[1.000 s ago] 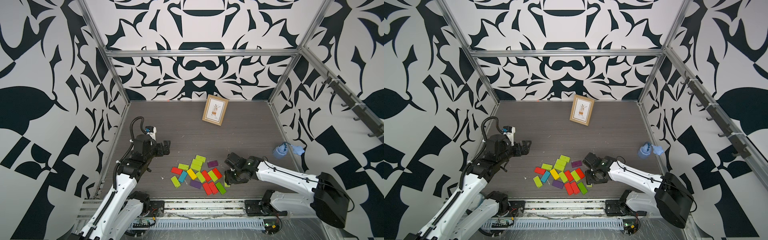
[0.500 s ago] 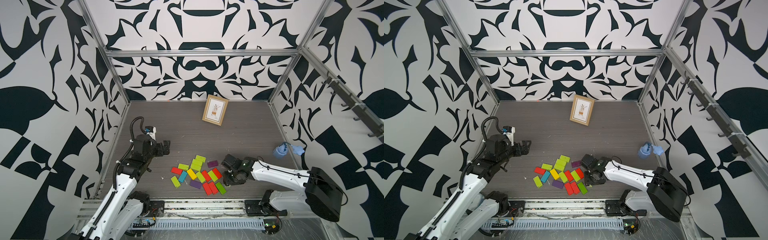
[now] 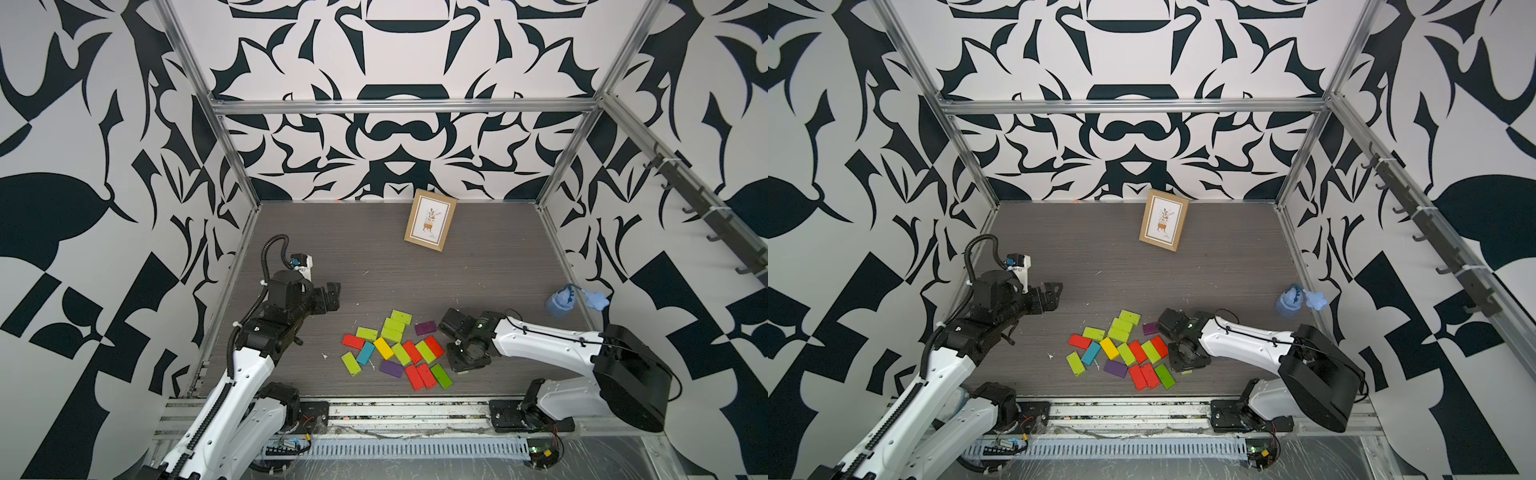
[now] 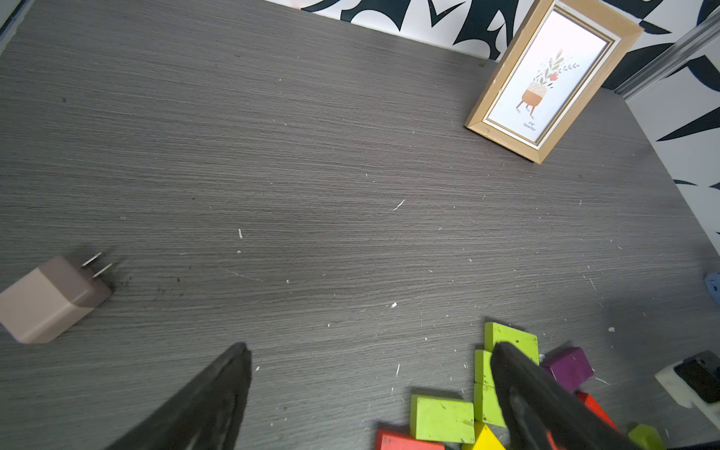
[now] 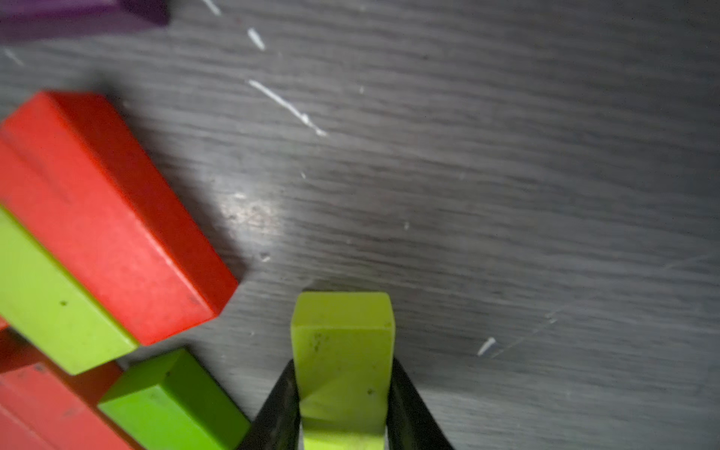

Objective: Assemble the letter t with building blocks
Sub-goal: Pick up the building block from the center of the board.

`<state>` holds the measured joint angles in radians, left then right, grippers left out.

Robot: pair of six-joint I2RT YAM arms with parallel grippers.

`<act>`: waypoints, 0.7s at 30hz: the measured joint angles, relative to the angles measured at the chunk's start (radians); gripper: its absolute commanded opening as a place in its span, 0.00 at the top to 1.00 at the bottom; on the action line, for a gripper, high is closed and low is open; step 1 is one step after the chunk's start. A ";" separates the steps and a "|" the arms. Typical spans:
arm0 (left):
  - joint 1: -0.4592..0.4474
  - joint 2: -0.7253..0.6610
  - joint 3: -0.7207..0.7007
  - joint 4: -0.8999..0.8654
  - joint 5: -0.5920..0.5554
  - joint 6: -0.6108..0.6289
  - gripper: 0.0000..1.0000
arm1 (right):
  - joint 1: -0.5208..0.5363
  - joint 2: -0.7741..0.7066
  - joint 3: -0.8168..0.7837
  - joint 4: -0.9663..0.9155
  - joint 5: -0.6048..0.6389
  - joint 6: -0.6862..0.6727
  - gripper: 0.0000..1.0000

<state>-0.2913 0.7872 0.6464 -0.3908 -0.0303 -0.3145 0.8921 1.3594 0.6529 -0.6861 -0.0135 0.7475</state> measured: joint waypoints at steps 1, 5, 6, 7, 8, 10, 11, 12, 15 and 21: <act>0.000 0.000 0.000 0.000 0.000 0.000 0.00 | 0.000 0.002 0.002 -0.002 0.003 -0.004 0.74; 0.000 -0.001 0.000 0.000 0.000 0.000 0.00 | 0.000 0.005 0.012 -0.016 0.022 -0.018 0.79; 0.000 -0.001 0.000 0.000 0.000 0.000 0.00 | 0.000 0.005 0.018 -0.025 0.028 -0.022 0.81; 0.000 -0.001 0.000 0.000 0.000 0.000 0.00 | 0.000 0.005 0.027 -0.034 0.036 -0.026 0.82; 0.000 -0.001 0.000 0.000 0.000 0.000 0.00 | -0.001 0.005 0.037 -0.044 0.042 -0.034 0.83; 0.000 -0.002 0.000 0.000 0.000 0.000 0.00 | -0.013 0.005 0.065 -0.063 0.053 -0.051 0.84; 0.000 -0.002 0.000 0.000 0.000 0.000 0.00 | -0.023 0.005 0.079 -0.069 0.055 -0.061 0.85; 0.000 -0.003 0.000 0.000 0.001 0.000 0.00 | -0.038 0.005 0.093 -0.074 0.055 -0.072 0.85; 0.000 -0.005 0.000 0.000 0.001 0.000 0.00 | -0.124 -0.001 0.126 -0.078 0.050 -0.114 0.87; 0.000 -0.013 0.000 0.000 0.003 0.000 0.00 | -0.318 0.002 0.226 -0.099 0.044 -0.236 0.88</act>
<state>-0.2913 0.7738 0.6464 -0.3904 -0.0273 -0.3145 0.5739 1.3609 0.8791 -0.7849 0.0303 0.5114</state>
